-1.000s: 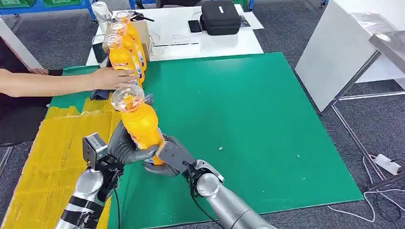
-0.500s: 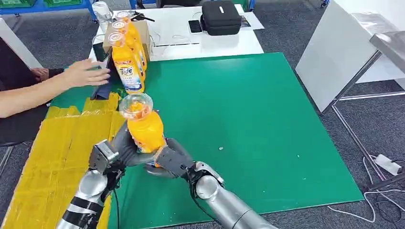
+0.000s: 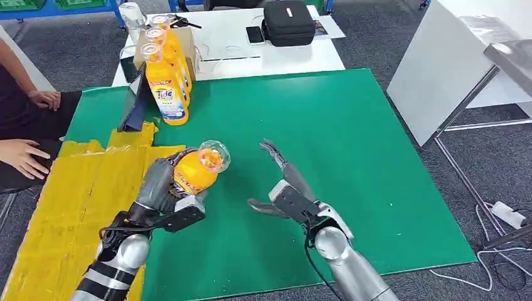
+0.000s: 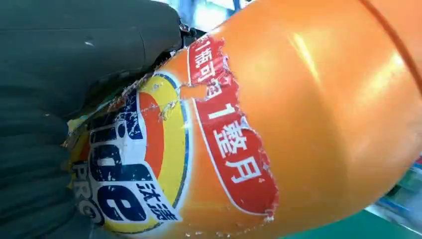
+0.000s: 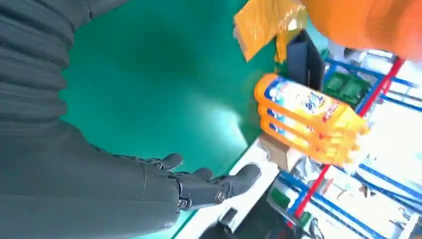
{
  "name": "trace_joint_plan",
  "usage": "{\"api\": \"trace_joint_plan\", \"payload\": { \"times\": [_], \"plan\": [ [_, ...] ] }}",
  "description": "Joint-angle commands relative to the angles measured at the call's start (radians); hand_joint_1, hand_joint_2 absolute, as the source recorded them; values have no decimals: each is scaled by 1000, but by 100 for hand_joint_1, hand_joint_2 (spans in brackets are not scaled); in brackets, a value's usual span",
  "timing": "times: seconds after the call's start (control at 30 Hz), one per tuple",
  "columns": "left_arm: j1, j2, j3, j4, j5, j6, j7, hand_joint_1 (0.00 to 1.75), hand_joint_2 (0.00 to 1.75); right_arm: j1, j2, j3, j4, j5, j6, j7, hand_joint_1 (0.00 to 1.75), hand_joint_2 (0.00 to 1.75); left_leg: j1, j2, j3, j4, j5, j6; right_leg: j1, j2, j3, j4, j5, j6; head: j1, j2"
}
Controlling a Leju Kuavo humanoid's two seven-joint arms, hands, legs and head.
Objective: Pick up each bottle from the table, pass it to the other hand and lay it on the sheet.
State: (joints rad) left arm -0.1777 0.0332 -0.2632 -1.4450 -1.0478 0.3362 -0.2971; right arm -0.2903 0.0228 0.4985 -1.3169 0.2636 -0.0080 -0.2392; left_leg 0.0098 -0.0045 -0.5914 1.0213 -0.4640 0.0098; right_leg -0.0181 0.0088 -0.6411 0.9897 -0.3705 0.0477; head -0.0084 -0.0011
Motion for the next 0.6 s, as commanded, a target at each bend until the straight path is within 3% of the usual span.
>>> {"api": "trace_joint_plan", "payload": {
  "times": [0.03,0.13,0.3,0.6],
  "plan": [
    [-27,32,38,180,-306,91,149,175,175,64,-155,-161,-189,-52,64,-27,0,175,0,-5,2,-1,0,0,0,-5,3,-1,-1,-1,0,0],
    [-97,67,33,353,-455,11,234,175,175,24,-131,-150,-161,-48,89,-26,0,175,0,-1,3,-1,0,0,0,-1,3,0,-1,-2,0,0],
    [-175,90,8,568,-511,-21,274,175,175,-13,-110,-117,-125,-42,95,-18,0,175,0,-1,1,-1,1,-1,0,-1,1,0,0,-2,0,0],
    [-173,93,0,578,-520,-34,280,175,175,-13,-110,-113,-123,-42,94,-19,0,175,1,2,3,-1,0,-1,1,1,4,0,0,-2,0,0]
  ]
}}
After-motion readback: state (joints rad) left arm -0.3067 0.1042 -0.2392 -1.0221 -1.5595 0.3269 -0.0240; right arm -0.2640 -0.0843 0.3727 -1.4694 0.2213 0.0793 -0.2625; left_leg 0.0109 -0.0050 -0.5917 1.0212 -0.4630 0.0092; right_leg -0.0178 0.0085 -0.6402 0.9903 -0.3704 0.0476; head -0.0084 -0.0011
